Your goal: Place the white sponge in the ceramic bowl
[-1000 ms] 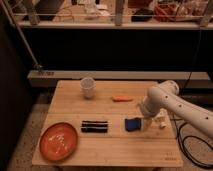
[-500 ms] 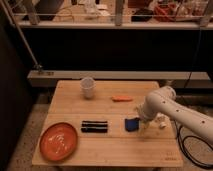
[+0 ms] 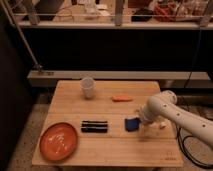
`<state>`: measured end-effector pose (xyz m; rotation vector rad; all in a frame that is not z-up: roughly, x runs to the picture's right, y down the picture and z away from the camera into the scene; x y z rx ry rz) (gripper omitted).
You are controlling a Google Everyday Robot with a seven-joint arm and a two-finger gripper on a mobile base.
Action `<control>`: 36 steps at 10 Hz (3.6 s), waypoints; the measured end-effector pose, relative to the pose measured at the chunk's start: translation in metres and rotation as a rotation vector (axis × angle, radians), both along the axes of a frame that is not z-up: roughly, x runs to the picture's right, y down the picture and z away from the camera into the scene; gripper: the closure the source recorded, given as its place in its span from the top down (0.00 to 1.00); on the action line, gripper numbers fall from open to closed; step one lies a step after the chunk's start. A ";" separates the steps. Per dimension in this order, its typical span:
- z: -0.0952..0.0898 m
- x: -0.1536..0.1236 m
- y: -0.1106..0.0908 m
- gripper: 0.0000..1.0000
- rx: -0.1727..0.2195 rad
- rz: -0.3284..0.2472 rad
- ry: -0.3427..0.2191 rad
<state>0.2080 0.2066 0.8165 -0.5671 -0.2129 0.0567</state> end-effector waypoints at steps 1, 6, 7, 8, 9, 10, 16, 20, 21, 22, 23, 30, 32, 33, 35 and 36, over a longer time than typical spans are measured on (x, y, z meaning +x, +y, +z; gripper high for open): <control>0.002 0.001 0.002 0.80 0.000 0.004 -0.002; 0.012 0.011 0.014 0.80 -0.009 0.031 -0.009; 0.014 0.012 0.015 0.80 -0.011 0.034 -0.010; 0.014 0.011 0.016 0.80 -0.014 0.036 -0.012; 0.016 0.011 0.017 0.80 -0.015 0.041 -0.016; 0.017 0.013 0.019 0.80 -0.018 0.047 -0.017; 0.020 0.015 0.028 0.80 -0.042 0.074 -0.034; 0.021 0.015 0.034 0.80 -0.056 0.093 -0.042; 0.021 0.014 0.035 0.80 -0.059 0.096 -0.044; 0.021 0.014 0.035 0.80 -0.062 0.096 -0.045; 0.020 0.013 0.036 0.80 -0.066 0.100 -0.046; 0.020 0.010 0.044 0.80 -0.084 0.131 -0.053; 0.020 0.009 0.046 0.76 -0.091 0.140 -0.053; 0.019 0.009 0.047 0.72 -0.093 0.144 -0.052; 0.018 0.009 0.049 0.71 -0.096 0.158 -0.052; 0.018 0.009 0.050 0.70 -0.097 0.161 -0.052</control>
